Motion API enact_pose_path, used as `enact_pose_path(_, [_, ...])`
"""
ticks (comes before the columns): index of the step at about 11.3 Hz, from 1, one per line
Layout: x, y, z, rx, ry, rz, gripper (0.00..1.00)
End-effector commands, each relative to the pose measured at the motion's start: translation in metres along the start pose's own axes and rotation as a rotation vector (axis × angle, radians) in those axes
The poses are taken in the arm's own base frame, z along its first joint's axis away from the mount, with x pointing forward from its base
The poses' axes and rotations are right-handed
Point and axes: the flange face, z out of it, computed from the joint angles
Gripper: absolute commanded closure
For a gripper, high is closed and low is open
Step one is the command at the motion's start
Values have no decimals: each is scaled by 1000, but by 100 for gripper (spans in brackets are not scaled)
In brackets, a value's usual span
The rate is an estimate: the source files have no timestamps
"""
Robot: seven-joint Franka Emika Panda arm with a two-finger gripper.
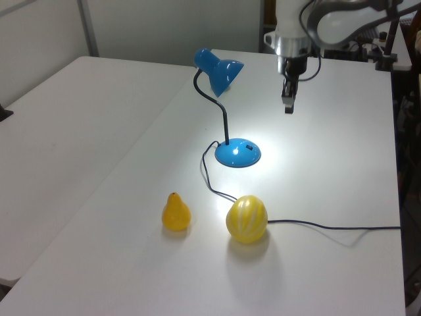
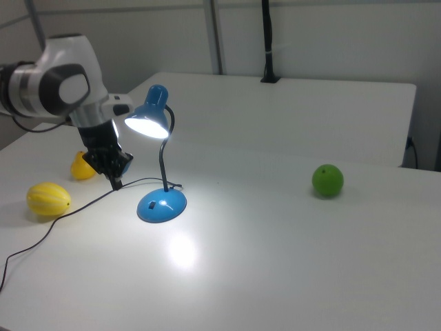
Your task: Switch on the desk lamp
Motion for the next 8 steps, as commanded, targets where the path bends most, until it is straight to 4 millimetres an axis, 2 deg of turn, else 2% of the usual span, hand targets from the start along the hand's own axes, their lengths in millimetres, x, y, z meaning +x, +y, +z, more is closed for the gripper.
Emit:
enact_pose_path(1, [-4,33,-73,-16,-2,67,100])
enact_pose_path(3, [-4,44,-103,-3,31,92,100])
enact_pose_path(5, [-5,46,-117,3,48,99,100])
enact_pose_path(6, [-8,51,-120,3,43,107,75])
enact_pose_path(7, [-10,59,-122,3,37,118,21])
enact_pose_path(8, [-14,64,-128,4,44,130,10])
